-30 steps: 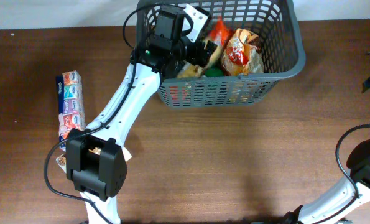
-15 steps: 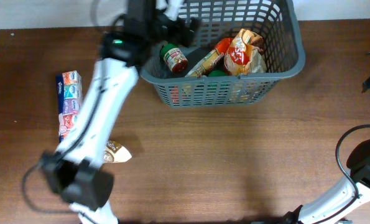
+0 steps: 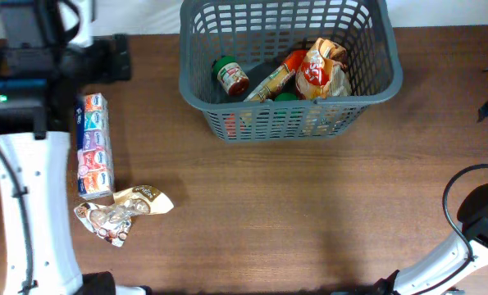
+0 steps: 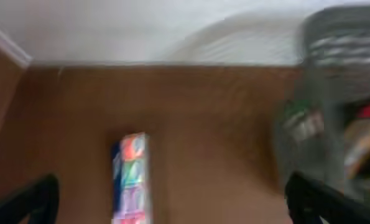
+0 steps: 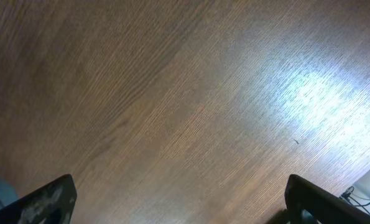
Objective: Pack container
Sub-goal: 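Move the left gripper to the row of tissue packs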
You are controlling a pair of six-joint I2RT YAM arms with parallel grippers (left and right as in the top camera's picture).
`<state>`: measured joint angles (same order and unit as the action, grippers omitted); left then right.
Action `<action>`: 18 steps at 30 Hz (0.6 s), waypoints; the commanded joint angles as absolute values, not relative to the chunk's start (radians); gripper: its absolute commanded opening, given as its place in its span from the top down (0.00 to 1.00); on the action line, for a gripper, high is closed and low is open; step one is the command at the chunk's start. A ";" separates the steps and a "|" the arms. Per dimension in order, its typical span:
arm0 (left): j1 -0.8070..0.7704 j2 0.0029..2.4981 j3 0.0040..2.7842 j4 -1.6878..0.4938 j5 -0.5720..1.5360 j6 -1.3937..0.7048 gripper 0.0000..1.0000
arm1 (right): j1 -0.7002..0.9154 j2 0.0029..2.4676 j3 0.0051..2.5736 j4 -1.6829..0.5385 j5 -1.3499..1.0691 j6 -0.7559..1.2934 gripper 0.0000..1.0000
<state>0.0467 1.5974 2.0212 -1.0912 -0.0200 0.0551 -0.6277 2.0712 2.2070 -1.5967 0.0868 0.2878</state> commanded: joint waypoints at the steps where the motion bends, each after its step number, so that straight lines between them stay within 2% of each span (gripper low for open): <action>1: 0.189 1.598 2.013 -1.180 -0.046 -0.059 0.01 | -0.630 2.067 2.202 -1.596 0.089 0.297 0.01; 9: 0.376 1.607 1.922 -1.207 -0.019 -0.078 0.01 | -0.630 2.067 2.202 -1.596 0.088 0.297 0.01; 14: 0.422 1.636 1.808 -1.139 0.136 0.040 0.01 | -0.630 2.067 2.202 -1.596 0.089 0.297 0.01; 18: 0.424 1.720 1.722 -1.092 0.138 0.111 0.01 | -0.630 2.067 2.202 -1.596 0.089 0.297 0.01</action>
